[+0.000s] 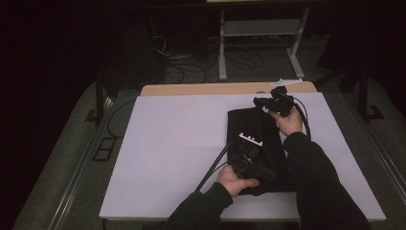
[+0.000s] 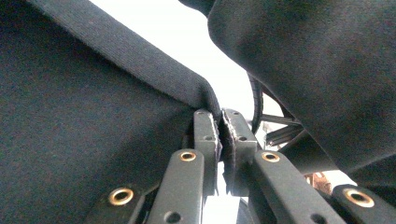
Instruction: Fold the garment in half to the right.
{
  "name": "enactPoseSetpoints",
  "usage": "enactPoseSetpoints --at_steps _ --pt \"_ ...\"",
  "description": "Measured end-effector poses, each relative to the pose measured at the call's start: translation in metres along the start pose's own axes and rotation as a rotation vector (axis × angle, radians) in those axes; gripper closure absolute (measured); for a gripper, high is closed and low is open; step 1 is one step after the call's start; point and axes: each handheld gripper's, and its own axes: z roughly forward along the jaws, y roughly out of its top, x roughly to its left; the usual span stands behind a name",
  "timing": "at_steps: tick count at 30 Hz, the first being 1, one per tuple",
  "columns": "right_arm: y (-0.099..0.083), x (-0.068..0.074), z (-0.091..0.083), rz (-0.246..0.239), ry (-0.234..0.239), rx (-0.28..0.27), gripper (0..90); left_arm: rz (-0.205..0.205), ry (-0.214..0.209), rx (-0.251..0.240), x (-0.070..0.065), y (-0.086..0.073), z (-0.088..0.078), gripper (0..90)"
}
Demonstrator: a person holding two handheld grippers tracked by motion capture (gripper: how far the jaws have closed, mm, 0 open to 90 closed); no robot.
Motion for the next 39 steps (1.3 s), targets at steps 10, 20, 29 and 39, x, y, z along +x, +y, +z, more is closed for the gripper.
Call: enactPoseSetpoints --at_steps 10,20,29,39 --pt "-0.009 -0.009 0.0 0.033 0.001 0.007 86.3 -0.002 0.019 0.03 0.001 0.004 0.01 84.0" --pt "-0.019 -0.017 0.002 0.07 -0.01 0.006 86.2 0.012 0.029 0.065 0.0 0.009 0.024 84.0" --pt "-0.029 -0.028 0.0 0.104 -0.032 0.02 86.2 0.014 0.049 0.106 -0.002 0.013 0.036 84.0" --pt "-0.035 -0.037 -0.004 0.153 -0.039 0.029 79.8 0.009 0.055 0.118 -0.004 0.017 0.046 83.7"
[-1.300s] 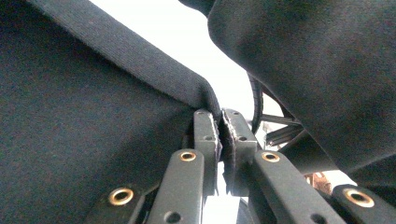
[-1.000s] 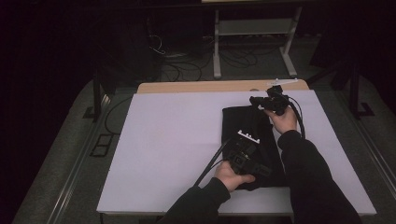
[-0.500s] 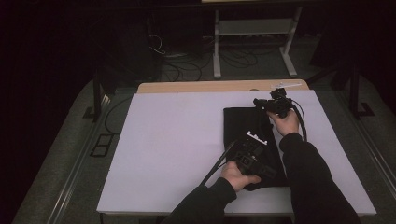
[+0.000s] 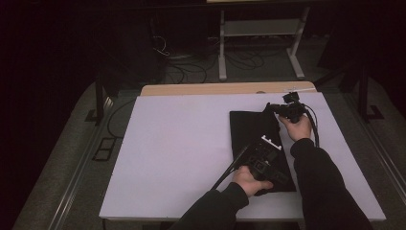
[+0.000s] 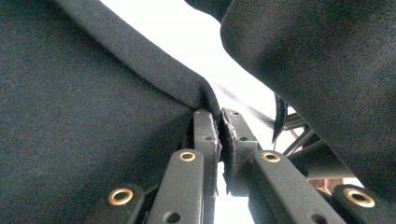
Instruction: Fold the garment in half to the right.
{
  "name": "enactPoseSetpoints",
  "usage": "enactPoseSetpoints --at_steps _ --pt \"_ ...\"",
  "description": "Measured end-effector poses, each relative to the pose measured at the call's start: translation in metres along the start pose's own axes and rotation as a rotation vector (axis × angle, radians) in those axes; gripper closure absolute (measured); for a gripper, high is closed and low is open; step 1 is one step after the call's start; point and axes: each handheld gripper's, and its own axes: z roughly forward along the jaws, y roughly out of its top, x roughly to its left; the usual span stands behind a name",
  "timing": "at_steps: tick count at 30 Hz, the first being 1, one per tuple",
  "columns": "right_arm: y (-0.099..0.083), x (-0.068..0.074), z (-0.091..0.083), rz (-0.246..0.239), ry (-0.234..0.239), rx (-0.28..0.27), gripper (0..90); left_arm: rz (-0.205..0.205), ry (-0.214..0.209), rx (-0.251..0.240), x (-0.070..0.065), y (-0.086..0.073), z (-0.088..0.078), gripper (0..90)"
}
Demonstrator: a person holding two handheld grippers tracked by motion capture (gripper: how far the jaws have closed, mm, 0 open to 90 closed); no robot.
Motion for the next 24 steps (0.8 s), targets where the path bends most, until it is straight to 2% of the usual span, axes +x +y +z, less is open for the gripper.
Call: enactPoseSetpoints --at_steps 2,4,9,11,14,18,20,22,24 --pt "-0.001 -0.005 -0.003 0.028 0.004 -0.003 77.3 0.003 -0.008 -0.004 0.001 0.0 0.0 83.0" --pt "-0.003 -0.007 -0.006 0.032 0.005 -0.002 74.8 -0.003 -0.011 -0.007 0.001 0.001 0.0 79.9" --pt "-0.004 -0.014 -0.017 0.069 0.007 -0.014 61.0 0.016 -0.042 -0.035 -0.003 0.001 -0.004 59.3" --pt "-0.004 -0.016 -0.023 0.078 0.012 -0.024 54.4 0.032 -0.036 -0.044 -0.004 0.001 -0.009 52.6" --pt "-0.003 -0.016 -0.032 0.055 0.011 -0.022 43.2 0.043 -0.014 -0.066 -0.005 0.001 -0.014 43.7" --pt "-0.002 -0.016 -0.044 0.035 0.009 -0.055 30.8 0.055 0.01 -0.094 -0.003 0.002 -0.025 36.0" --pt "-0.001 -0.016 -0.049 0.023 0.004 -0.062 22.4 0.051 0.002 -0.128 -0.001 0.0 -0.031 31.8" --pt "-0.001 -0.016 -0.054 0.009 -0.002 -0.065 14.3 0.052 0.001 -0.141 0.001 0.0 -0.036 29.6" --pt "-0.002 -0.017 -0.059 0.005 0.003 -0.064 10.7 0.058 0.001 -0.161 0.003 -0.001 -0.041 25.9"
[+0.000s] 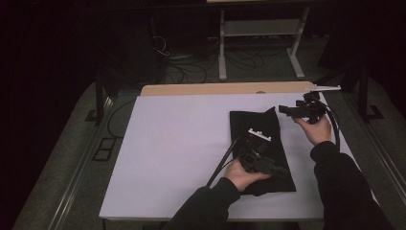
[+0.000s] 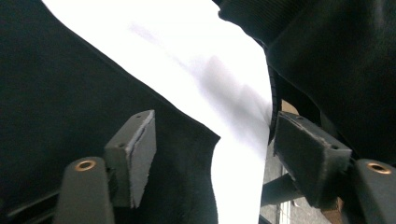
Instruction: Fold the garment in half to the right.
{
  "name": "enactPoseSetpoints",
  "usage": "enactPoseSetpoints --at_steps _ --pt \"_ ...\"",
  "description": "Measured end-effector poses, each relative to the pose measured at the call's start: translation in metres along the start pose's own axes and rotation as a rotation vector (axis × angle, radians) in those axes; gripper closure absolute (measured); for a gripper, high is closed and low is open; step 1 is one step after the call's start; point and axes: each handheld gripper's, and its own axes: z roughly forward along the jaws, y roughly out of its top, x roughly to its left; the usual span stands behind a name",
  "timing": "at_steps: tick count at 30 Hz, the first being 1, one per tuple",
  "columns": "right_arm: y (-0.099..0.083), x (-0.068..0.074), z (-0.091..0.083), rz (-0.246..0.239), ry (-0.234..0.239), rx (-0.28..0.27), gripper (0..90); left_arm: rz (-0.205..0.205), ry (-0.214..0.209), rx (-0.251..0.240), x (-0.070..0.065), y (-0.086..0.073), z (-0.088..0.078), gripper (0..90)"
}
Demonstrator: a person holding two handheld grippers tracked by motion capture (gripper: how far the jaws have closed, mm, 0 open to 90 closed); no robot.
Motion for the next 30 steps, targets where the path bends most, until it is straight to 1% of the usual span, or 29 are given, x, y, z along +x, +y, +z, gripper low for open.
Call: enactPoseSetpoints --at_steps 1,3,4,6,8,9,10,11,12,13,14,16,19,21,22,23,24,27,29,30 --pt "0.0 0.0 -0.002 -0.005 0.003 -0.003 7.8 0.012 0.006 -0.007 0.001 0.0 -0.003 24.0" --pt "-0.001 -0.001 -0.005 -0.006 0.003 -0.006 1.3 0.018 0.02 -0.02 0.002 0.0 -0.007 19.2" --pt "-0.002 -0.001 -0.007 -0.005 0.005 -0.004 0.7 0.023 0.037 -0.018 0.003 0.0 -0.009 17.9" --pt "-0.003 0.0 -0.01 -0.014 0.015 -0.001 0.0 0.027 0.054 -0.007 0.005 -0.001 -0.012 14.7" --pt "-0.005 0.001 -0.014 -0.021 0.017 -0.001 0.0 0.032 0.061 -0.007 0.006 -0.001 -0.016 12.4" --pt "-0.005 0.001 -0.016 -0.026 0.018 0.0 0.0 0.042 0.065 -0.001 0.007 -0.002 -0.017 10.6" --pt "-0.006 0.002 -0.017 -0.029 0.021 0.0 0.0 0.041 0.073 0.001 0.008 -0.002 -0.019 8.0" --pt "-0.006 0.002 -0.02 -0.031 0.024 -0.001 0.0 0.052 0.077 0.01 0.008 -0.002 -0.02 4.5" --pt "-0.006 0.003 -0.021 -0.029 0.024 -0.003 0.0 0.059 0.085 0.014 0.009 -0.002 -0.022 2.7" --pt "-0.006 0.004 -0.023 -0.038 0.026 -0.007 0.0 0.058 0.092 0.013 0.009 -0.003 -0.023 1.5" --pt "-0.006 0.004 -0.025 -0.041 0.027 -0.008 0.0 0.066 0.096 0.02 0.011 -0.003 -0.025 1.3" --pt "-0.006 0.005 -0.027 -0.045 0.028 -0.011 0.0 0.069 0.108 0.017 0.012 -0.004 -0.029 0.0" --pt "-0.007 0.007 -0.031 -0.049 0.036 -0.009 0.0 0.099 0.129 0.007 0.015 -0.006 -0.036 0.0" --pt "-0.009 0.008 -0.033 -0.052 0.04 -0.003 0.0 0.091 0.138 0.003 0.016 -0.007 -0.041 0.0" --pt "-0.009 0.008 -0.034 -0.054 0.042 -0.002 0.0 0.099 0.146 0.0 0.017 -0.008 -0.043 0.0" --pt "-0.01 0.009 -0.035 -0.055 0.042 -0.001 0.0 0.098 0.154 -0.01 0.018 -0.008 -0.046 0.0" --pt "-0.01 0.01 -0.036 -0.055 0.045 -0.002 0.0 0.102 0.159 -0.009 0.019 -0.009 -0.048 0.0" --pt "-0.011 0.011 -0.039 -0.061 0.051 -0.003 0.0 0.107 0.169 -0.027 0.021 -0.01 -0.055 0.0" --pt "-0.012 0.014 -0.041 -0.066 0.052 0.0 0.0 0.102 0.173 -0.045 0.022 -0.011 -0.059 0.0" --pt "-0.012 0.014 -0.042 -0.072 0.053 -0.002 0.0 0.113 0.175 -0.047 0.023 -0.012 -0.062 0.0"
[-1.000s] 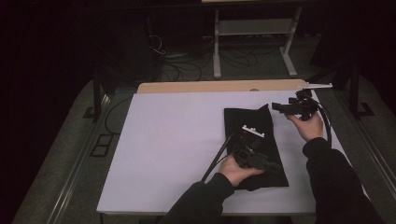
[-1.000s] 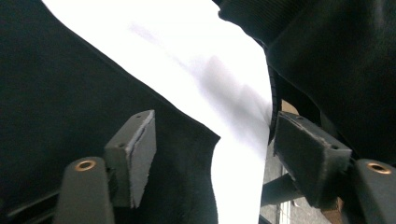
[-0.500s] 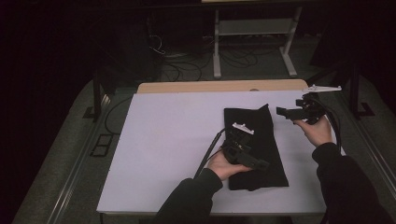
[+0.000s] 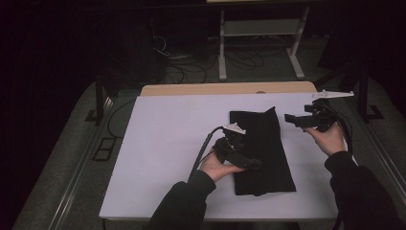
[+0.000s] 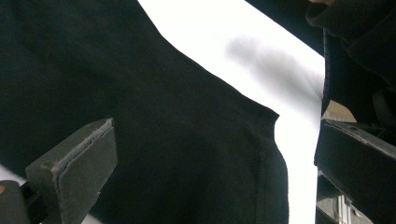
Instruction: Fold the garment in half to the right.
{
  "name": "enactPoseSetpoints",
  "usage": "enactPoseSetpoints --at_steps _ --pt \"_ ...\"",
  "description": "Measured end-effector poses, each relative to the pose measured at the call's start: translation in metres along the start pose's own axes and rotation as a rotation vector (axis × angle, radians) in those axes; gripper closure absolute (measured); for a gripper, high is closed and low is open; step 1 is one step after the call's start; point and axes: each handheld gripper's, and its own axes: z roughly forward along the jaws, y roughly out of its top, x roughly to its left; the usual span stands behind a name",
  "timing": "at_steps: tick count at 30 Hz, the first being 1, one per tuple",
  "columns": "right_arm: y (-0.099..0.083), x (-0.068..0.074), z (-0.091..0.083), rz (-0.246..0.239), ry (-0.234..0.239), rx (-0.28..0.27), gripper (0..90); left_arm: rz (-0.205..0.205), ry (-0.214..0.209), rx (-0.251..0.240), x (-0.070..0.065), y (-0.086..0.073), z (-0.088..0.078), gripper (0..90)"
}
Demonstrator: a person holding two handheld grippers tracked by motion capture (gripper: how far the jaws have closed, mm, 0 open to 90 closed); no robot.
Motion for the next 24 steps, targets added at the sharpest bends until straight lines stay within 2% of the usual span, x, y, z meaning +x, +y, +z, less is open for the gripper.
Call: enactPoseSetpoints --at_steps 13,24 --pt "-0.007 0.008 -0.008 -0.017 0.021 0.002 0.0 0.031 0.029 -0.017 0.006 -0.005 -0.015 0.0" --pt "-0.01 0.012 -0.019 -0.026 0.026 -0.009 0.0 0.035 0.059 -0.017 0.012 -0.017 -0.032 0.0"
